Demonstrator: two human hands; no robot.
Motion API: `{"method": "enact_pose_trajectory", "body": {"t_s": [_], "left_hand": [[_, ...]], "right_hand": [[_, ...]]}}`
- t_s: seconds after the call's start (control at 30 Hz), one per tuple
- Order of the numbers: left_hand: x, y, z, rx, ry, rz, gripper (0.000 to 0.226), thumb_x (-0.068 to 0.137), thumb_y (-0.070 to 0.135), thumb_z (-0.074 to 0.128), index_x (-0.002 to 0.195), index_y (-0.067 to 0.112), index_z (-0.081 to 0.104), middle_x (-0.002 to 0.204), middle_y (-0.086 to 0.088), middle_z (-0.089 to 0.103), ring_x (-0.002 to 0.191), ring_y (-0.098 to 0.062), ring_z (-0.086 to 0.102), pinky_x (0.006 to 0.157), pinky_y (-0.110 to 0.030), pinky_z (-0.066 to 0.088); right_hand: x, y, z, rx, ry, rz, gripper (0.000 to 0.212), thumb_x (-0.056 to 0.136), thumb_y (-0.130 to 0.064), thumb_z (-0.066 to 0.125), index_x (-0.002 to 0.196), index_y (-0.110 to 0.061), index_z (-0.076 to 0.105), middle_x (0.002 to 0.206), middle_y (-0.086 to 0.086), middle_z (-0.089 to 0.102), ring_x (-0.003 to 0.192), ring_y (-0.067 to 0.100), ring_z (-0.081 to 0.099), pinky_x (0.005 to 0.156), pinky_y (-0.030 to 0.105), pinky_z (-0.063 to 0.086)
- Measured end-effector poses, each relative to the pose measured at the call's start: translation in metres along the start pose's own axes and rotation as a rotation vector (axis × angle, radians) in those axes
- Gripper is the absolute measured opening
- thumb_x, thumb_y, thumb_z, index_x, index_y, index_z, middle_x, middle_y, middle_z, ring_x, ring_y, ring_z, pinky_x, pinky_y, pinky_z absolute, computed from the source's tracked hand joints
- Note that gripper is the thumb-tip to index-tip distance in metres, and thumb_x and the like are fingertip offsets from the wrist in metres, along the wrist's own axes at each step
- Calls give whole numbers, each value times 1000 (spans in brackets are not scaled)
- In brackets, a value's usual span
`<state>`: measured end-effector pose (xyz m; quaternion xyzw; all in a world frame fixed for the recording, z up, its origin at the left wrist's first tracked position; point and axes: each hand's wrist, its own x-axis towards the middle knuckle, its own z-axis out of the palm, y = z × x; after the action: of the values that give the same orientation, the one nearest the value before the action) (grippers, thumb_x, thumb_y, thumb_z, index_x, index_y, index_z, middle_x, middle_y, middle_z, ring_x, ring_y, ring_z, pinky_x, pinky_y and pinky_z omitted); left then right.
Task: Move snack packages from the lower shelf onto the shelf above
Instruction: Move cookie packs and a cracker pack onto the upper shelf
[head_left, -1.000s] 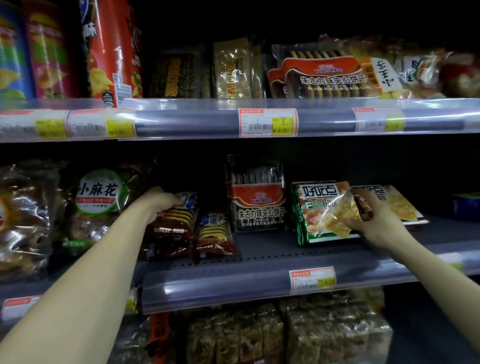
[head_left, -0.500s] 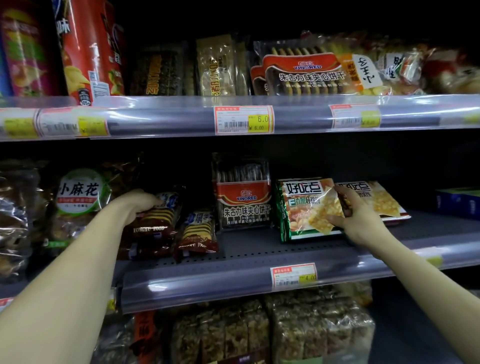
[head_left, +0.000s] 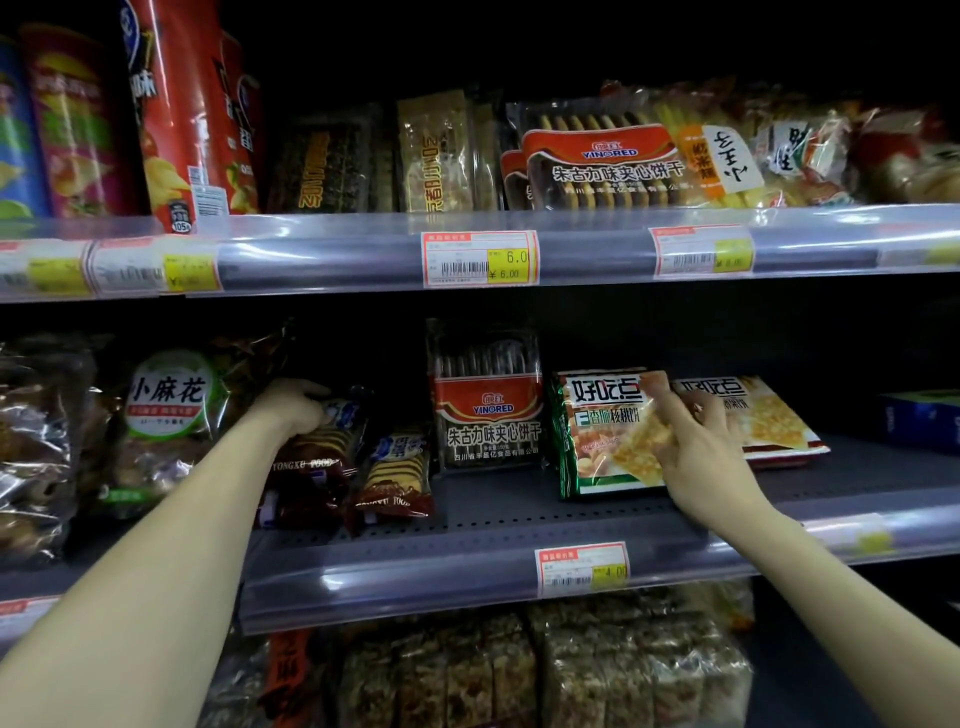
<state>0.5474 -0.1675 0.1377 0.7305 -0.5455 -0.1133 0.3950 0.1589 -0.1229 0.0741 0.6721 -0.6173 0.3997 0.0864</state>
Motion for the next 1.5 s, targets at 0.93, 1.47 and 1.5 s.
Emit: {"method": "enact_pose_trajectory", "body": {"t_s": [0.93,1.47,1.5], "left_hand": [[-20,1,-7,77,-215,42,46,98,29,44,139,7,48,146,-16,44,134,-30,40,109,-31,28],[-51,41,-12,250,0,287,44,93,33,53,130,11,56,136,-14,56,124,-34,51,99,-33,40],[-61,47,-10,273,22,327,42,91,33,55,128,12,59,132,-14,59,122,-34,53,99,-34,43]], "right_hand": [[-15,-13,-3,55,-87,46,49,95,-21,43,144,-22,35,149,22,29,135,43,27,108,50,27],[-24,-22,-5,97,-92,81,49,96,-20,42,144,-18,32,151,26,23,140,42,18,110,49,23],[-26,-23,-5,88,-85,70,49,96,-21,42,144,-16,33,151,26,24,139,41,18,110,48,23]]}}
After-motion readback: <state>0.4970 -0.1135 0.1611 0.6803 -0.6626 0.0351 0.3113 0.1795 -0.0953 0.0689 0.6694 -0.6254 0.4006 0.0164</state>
